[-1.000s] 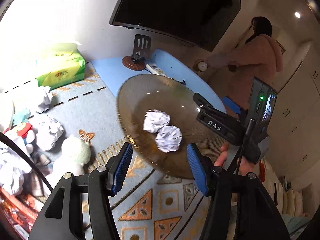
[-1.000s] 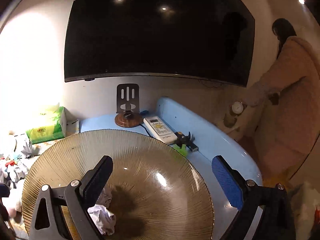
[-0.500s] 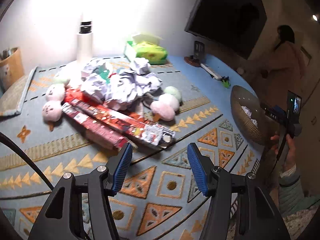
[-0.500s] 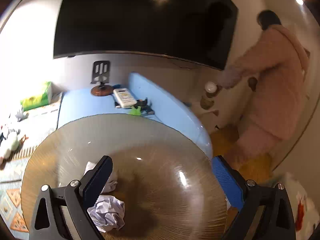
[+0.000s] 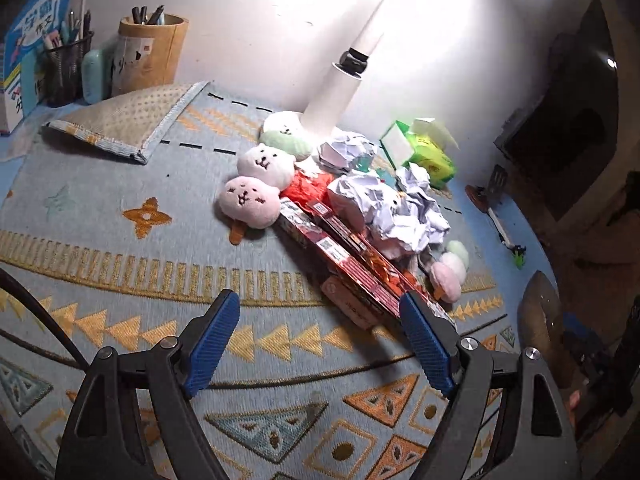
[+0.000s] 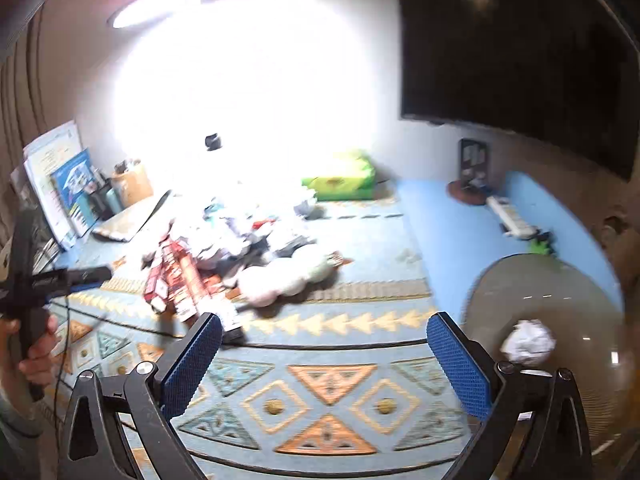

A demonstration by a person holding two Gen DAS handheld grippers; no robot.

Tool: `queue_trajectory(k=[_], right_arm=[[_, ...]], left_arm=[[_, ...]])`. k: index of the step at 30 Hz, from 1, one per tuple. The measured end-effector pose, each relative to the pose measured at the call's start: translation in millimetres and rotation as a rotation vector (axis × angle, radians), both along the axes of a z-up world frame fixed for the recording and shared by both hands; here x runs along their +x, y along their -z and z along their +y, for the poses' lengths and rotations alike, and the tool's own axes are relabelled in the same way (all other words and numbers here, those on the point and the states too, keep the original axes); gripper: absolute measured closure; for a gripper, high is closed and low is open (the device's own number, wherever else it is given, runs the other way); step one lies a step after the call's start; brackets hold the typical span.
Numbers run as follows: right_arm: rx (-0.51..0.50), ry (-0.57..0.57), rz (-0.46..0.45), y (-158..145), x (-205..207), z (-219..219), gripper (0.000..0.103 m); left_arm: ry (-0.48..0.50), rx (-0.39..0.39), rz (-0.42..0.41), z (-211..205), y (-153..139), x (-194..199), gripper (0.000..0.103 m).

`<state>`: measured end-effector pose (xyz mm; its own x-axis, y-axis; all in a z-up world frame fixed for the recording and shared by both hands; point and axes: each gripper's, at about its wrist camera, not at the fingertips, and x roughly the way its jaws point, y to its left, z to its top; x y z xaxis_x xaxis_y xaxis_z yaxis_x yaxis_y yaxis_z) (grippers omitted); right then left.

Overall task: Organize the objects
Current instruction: 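Return to the desk and grasp the stacked plush toys with the left gripper while the right grasps another plush, then carry the plush toys to the glass bowl and release them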

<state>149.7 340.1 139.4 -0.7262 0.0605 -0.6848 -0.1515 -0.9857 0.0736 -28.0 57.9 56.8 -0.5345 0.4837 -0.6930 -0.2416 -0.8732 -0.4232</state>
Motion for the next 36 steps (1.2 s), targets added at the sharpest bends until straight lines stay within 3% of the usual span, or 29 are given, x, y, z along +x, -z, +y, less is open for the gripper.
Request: queue_trajectory(k=[4, 7, 10, 13, 15, 18, 19, 21, 23, 27, 34, 36], right_arm=[[-0.097, 0.019, -0.076, 21, -47, 11, 0.009], [-0.255, 0.06, -0.143, 45, -79, 35, 0.009], [-0.412, 0.096, -0.189, 72, -98, 51, 0.009], [-0.489, 0.118, -0.223, 90, -111, 53, 0.011], [-0.443, 0.129, -0.197, 88, -112, 44, 0.011], [-0.402, 0.099, -0.2, 88, -122, 26, 0.011], [-0.388, 0.094, -0.21, 90, -125, 20, 0.01], [-0.337, 0.101, -0.197, 87, -129, 9, 0.02], [-0.346, 0.115, -0.206, 90, -135, 6, 0.025], [-0.242, 0.137, -0.2, 89, -140, -3, 0.041], [-0.181, 0.051, -0.109, 55, -84, -4, 0.044], [-0.161, 0.0, -0.106, 44, -63, -7, 0.044]], left_arm=[[0.023, -0.114, 0.076, 8, -2, -44, 0.022], [0.069, -0.174, 0.089, 14, 6, -76, 0.022], [0.073, -0.141, 0.053, 10, 20, -105, 0.022], [0.069, -0.096, 0.006, 7, 32, -122, 0.022], [0.067, -0.14, -0.027, 12, 41, -128, 0.031], [0.091, -0.148, 0.0, 15, 41, -128, 0.036], [0.106, -0.132, -0.006, 15, 42, -128, 0.046], [0.113, -0.129, 0.0, 17, 41, -126, 0.052], [0.106, -0.141, 0.015, 19, 41, -123, 0.054], [0.105, -0.148, 0.031, 20, 39, -122, 0.056], [0.082, -0.086, 0.018, 0, 19, -100, 0.057], [0.087, -0.108, 0.016, -5, 9, -79, 0.057]])
